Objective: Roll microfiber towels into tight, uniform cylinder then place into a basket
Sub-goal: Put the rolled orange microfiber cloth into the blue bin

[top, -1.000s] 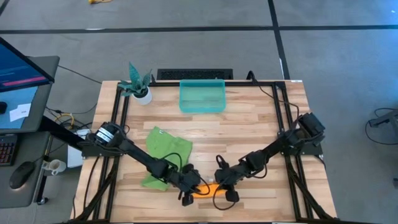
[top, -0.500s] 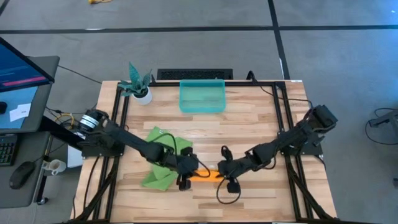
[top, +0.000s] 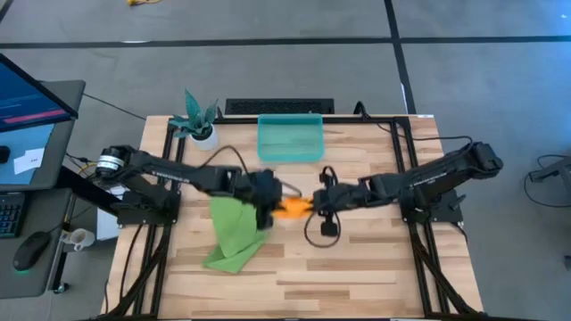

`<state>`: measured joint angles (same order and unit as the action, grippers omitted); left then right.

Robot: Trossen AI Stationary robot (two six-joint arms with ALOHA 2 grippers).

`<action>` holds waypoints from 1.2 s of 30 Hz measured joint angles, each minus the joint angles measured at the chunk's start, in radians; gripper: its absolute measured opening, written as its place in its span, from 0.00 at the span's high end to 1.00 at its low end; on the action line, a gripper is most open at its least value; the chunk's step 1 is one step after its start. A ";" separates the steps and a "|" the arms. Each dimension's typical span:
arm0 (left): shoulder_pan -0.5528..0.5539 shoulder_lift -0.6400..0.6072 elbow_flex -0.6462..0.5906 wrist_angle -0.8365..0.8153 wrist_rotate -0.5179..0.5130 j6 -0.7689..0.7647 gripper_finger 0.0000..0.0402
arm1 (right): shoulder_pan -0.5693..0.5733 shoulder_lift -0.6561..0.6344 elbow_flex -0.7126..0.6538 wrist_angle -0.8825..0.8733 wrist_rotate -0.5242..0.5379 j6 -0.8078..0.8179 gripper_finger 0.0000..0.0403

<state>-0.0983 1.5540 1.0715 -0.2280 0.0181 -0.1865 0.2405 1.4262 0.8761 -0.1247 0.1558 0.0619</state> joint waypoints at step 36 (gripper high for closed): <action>0.592 0.152 0.003 0.160 0.003 0.367 0.92 | -0.721 0.228 0.109 0.071 -0.264 -0.411 0.91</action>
<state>0.4932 1.7062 1.0750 -0.0680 0.0211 0.1805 -0.4803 1.6544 0.9847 -0.0540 -0.1083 -0.3489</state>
